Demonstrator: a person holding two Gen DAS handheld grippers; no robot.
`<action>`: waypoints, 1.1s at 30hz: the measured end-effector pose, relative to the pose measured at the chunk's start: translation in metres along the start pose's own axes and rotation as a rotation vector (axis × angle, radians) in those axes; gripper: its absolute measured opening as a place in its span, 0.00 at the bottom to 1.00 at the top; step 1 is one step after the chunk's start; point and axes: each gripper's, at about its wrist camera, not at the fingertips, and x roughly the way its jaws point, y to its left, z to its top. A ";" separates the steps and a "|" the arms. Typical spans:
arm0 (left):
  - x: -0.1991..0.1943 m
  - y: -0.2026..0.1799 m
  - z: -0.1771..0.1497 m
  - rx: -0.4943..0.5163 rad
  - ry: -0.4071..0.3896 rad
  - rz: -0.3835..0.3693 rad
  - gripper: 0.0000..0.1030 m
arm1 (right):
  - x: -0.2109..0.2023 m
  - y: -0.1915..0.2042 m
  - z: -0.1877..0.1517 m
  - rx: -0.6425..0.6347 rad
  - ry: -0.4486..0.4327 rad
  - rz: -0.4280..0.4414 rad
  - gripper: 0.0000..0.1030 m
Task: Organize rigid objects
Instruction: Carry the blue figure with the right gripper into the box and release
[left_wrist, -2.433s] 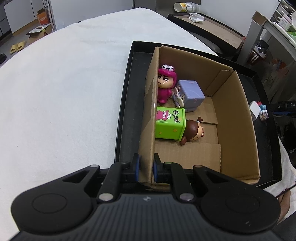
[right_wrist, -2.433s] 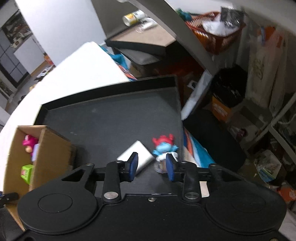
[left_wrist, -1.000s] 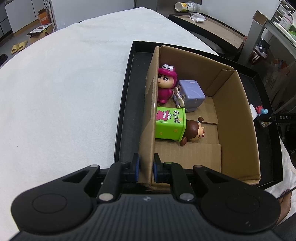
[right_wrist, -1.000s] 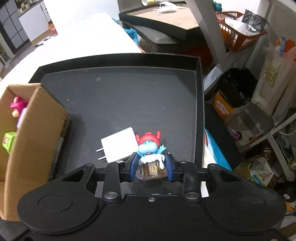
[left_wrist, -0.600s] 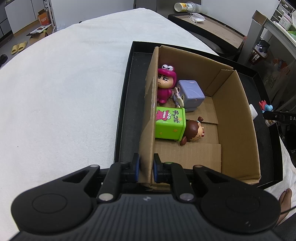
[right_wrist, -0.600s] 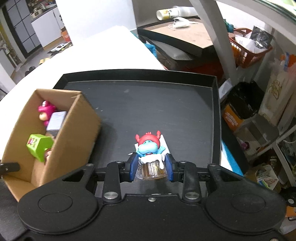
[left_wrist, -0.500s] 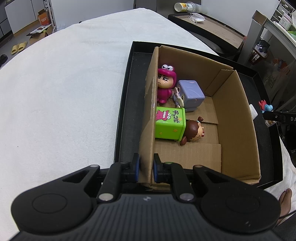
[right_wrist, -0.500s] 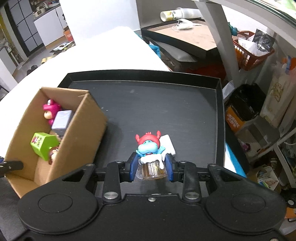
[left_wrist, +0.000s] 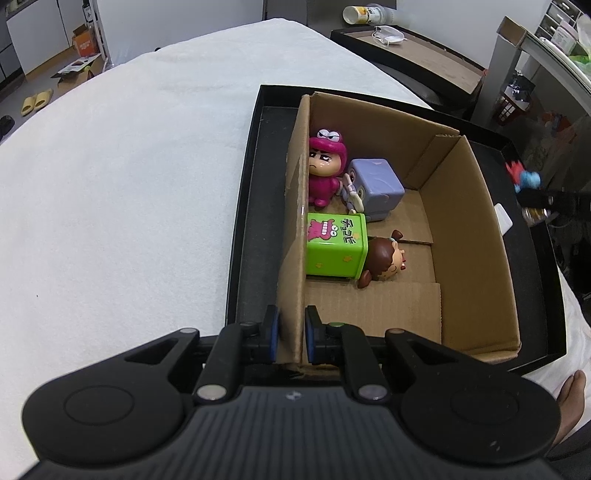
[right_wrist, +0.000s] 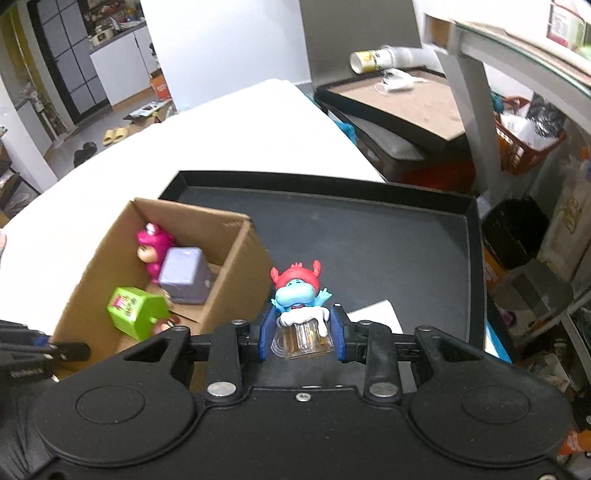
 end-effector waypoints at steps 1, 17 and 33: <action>0.000 -0.001 -0.001 0.003 -0.001 0.001 0.13 | -0.002 0.004 0.002 -0.004 -0.009 0.006 0.30; -0.001 0.002 -0.004 0.028 -0.012 -0.028 0.13 | 0.003 0.066 0.018 -0.111 -0.076 0.056 0.30; 0.000 0.007 -0.005 0.028 -0.010 -0.059 0.13 | 0.033 0.088 0.018 -0.170 -0.079 -0.036 0.34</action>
